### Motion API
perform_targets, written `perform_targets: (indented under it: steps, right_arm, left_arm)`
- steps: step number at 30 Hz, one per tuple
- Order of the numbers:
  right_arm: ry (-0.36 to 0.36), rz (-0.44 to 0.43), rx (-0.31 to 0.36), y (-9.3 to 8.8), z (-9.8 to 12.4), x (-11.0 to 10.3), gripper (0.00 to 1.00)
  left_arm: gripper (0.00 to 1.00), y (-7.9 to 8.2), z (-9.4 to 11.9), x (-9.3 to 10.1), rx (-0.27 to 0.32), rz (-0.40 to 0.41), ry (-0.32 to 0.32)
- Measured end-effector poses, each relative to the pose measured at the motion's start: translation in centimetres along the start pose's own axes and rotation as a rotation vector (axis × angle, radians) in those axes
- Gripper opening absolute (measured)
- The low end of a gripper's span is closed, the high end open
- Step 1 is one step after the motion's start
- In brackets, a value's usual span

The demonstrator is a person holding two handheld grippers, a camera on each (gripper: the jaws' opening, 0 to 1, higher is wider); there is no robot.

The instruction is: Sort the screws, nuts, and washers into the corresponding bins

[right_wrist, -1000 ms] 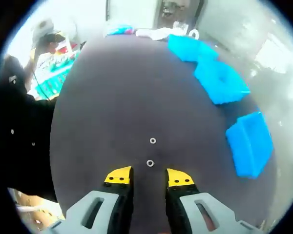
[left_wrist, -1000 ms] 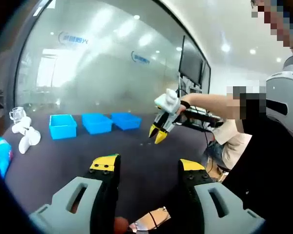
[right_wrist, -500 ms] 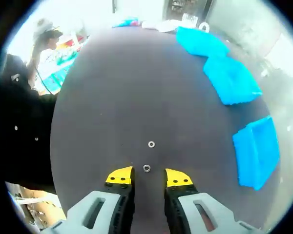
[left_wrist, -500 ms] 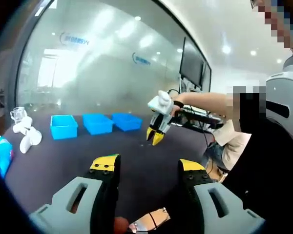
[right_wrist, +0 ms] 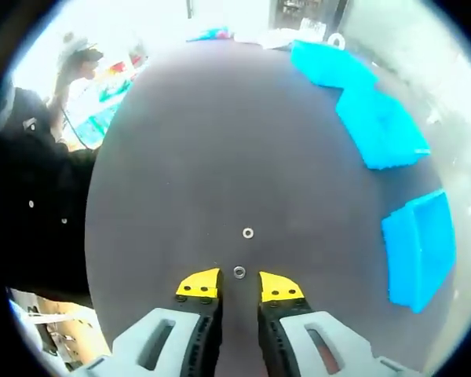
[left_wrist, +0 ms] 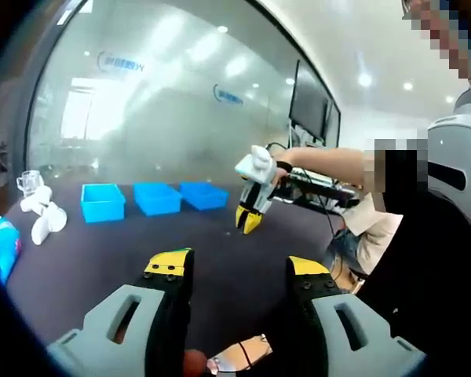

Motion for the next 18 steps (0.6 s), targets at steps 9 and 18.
perform_targets:
  steps: [9,18]
  right_arm:
    - [0.015,0.0,-0.001,0.04,-0.31,-0.06,0.13]
    - [0.027,-0.013,-0.014,-0.12,-0.76,0.17,0.1]
  left_arm:
    - [0.44,-0.09,0.0,0.09,0.001,0.008,0.004]
    - [0.44,-0.07,0.04,0.05,0.006,0.015,0.007]
Point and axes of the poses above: the point that each gripper's makers call its tool centre point, and the gripper's own axes: z roughly backward along the fingers, x roughly to its right, y roughly out of its top, the point moved 2 cm from there along z, roughly backward along the fingers, and after that the axes turned 10 degrees about x, right-handed, at the moved point
